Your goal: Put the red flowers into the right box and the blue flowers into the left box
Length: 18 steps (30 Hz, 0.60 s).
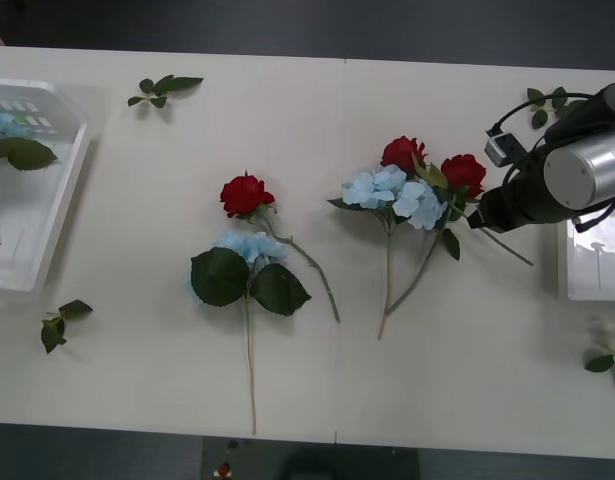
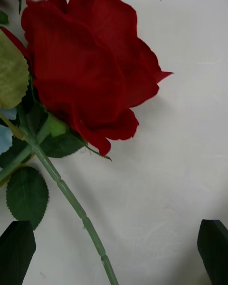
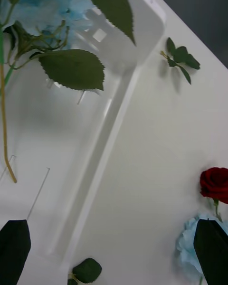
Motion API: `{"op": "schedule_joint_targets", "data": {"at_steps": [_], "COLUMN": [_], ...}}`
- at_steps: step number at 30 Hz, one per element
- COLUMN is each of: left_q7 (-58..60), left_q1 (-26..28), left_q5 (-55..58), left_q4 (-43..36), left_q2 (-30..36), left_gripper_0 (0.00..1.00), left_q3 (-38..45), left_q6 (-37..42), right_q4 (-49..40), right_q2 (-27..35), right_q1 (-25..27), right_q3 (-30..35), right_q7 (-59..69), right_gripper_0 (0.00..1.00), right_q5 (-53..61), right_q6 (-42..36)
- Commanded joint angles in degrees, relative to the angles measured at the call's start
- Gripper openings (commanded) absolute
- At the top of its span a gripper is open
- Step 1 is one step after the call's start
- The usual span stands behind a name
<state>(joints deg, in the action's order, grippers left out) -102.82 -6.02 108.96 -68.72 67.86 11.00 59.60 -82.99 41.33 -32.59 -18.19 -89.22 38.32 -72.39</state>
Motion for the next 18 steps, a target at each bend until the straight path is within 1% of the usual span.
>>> {"op": "schedule_joint_targets", "data": {"at_steps": [1,4,9,15,18], "left_q7": [0.4,1.4,2.4,4.2,8.3], "left_q1": [-0.2,-0.1,-0.1,-0.1,-0.1], "left_q5": [0.6,0.6,-2.3,-15.8,-23.3], "left_q4": [-4.4,-7.4,-12.2,-21.3,-27.5], "left_q2": [2.7,2.5,-0.3,-7.1,-11.9], "left_gripper_0": [1.00,1.00,1.00,1.00,1.00], "left_q3": [7.6,9.4,9.5,9.7,8.8], "left_q6": [5.2,7.2,6.2,4.4,4.5], "right_q4": [1.2,1.3,1.3,2.8,6.8], "right_q2": [-2.4,-4.1,-6.4,-7.6,-7.6], "right_q1": [-3.5,-4.6,-6.9,-10.4,-13.0], "right_q3": [0.4,0.4,0.3,-3.8,-6.9], "right_q7": [-3.0,-3.3,-3.7,-3.4,-3.7], "right_gripper_0": [1.00,1.00,1.00,1.00,1.00], "right_q5": [-2.2,-4.6,-7.5,-10.2,-10.4], "right_q6": [0.8,1.5,1.5,3.0,6.3]}}
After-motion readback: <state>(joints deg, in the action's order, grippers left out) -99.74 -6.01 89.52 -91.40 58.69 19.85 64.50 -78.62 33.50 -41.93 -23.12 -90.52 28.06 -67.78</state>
